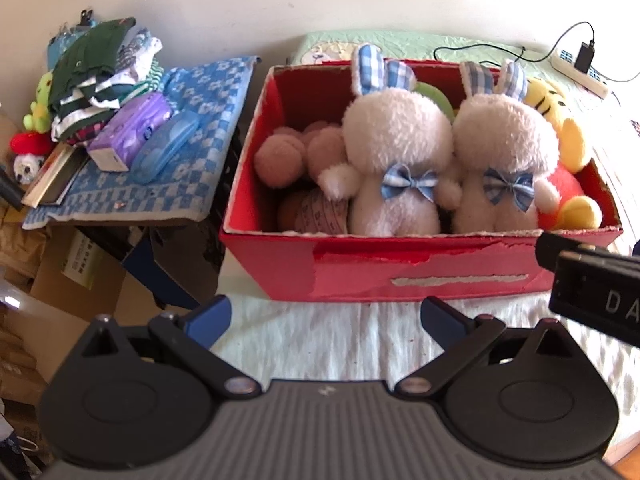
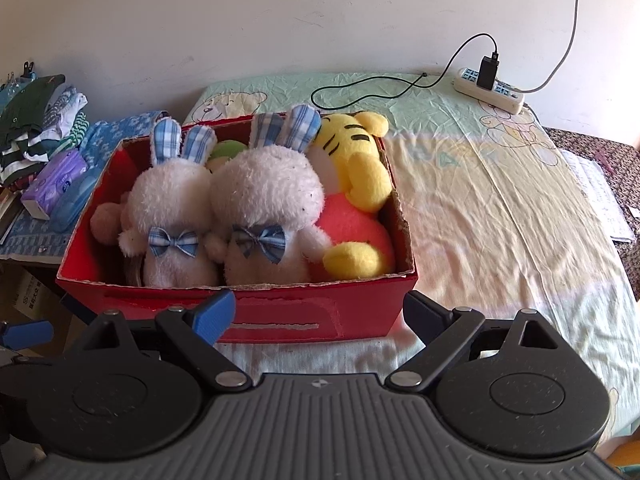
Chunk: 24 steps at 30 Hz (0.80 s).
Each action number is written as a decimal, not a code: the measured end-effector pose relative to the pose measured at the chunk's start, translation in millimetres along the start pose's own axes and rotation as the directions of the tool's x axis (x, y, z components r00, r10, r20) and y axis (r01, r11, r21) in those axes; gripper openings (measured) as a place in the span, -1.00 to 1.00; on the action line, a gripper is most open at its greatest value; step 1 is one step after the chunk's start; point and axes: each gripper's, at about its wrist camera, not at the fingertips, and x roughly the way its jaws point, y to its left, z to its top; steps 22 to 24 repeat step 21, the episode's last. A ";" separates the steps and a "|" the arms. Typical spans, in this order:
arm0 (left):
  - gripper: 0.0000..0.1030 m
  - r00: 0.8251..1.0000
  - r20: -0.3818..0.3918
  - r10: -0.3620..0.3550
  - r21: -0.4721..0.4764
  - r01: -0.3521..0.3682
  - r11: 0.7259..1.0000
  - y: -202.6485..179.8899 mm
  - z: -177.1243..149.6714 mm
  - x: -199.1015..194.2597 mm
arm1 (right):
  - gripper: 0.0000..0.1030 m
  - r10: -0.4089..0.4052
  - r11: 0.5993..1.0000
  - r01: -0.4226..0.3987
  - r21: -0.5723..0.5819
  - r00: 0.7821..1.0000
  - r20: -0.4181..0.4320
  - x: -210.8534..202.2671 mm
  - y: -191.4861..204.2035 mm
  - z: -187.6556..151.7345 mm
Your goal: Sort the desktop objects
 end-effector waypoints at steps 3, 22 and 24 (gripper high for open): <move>0.95 1.000 0.005 -0.007 0.000 0.007 1.000 -3.5 0.3 -0.6 | 0.80 0.007 1.000 -0.007 -0.006 1.000 -0.014 3.3 -5.0 -1.1; 0.95 0.998 0.027 -0.060 0.021 0.060 0.998 -11.1 13.0 4.8 | 0.80 -0.014 0.994 0.014 0.104 1.000 -0.006 7.7 -28.9 -2.4; 0.95 0.998 0.027 -0.060 0.021 0.060 0.998 -11.1 13.0 4.8 | 0.80 -0.014 0.994 0.014 0.104 1.000 -0.006 7.7 -28.9 -2.4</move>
